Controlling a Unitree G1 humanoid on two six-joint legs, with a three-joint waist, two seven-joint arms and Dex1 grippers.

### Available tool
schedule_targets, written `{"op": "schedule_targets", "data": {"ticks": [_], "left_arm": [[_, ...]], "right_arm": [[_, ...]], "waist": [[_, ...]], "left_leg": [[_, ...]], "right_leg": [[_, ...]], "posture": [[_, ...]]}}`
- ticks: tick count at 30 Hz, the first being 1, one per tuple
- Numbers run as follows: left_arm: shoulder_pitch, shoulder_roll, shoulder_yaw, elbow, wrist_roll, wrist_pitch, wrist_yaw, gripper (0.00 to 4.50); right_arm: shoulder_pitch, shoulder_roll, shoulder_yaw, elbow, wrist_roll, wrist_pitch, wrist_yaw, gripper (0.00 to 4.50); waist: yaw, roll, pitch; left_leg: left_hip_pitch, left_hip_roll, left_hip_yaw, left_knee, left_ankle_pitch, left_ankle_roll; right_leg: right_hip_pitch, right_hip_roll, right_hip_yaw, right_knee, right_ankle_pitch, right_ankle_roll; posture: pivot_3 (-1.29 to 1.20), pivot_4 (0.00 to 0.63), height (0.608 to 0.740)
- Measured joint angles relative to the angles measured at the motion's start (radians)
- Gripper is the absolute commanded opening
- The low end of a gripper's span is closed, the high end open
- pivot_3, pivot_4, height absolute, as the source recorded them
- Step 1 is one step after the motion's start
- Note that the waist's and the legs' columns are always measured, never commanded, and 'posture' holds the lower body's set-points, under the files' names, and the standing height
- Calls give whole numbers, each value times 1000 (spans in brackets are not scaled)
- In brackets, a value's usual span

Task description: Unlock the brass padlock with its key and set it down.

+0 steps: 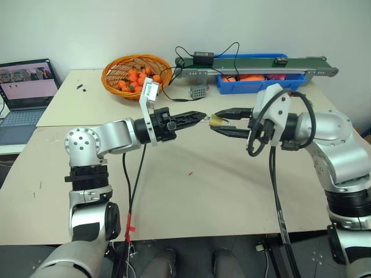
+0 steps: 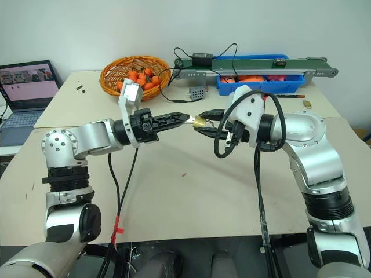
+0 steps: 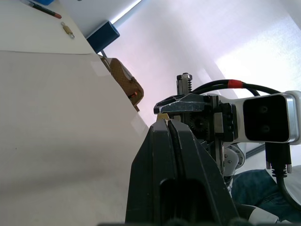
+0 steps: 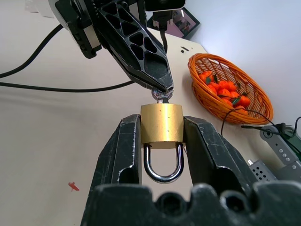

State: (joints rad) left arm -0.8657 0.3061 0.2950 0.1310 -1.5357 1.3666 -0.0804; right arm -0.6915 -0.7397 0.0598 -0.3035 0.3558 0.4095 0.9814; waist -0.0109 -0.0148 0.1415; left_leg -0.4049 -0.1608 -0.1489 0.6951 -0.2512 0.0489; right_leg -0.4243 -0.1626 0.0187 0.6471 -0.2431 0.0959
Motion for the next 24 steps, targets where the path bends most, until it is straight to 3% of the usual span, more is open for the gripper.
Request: {"op": "schedule_targets", "data": {"ticks": [18,24], "left_arm": [[7,120,-116,-106,180,-43,-266,42],[1,174,-209,-187,345,-136,-409,42]], "right_arm": [[-1,-3,0,-3,12,1,21,936],[-3,-10,0,-3,15,7,23,936]], "waist": [[0,0,0],[-2,0,0]], "left_leg": [[0,0,0,0,0,0],[0,0,1,-1,0,0]], "right_leg": [[0,0,0,-1,0,0],[0,0,0,-1,0,0]], "posture": [[0,150,740],[0,150,740]]}}
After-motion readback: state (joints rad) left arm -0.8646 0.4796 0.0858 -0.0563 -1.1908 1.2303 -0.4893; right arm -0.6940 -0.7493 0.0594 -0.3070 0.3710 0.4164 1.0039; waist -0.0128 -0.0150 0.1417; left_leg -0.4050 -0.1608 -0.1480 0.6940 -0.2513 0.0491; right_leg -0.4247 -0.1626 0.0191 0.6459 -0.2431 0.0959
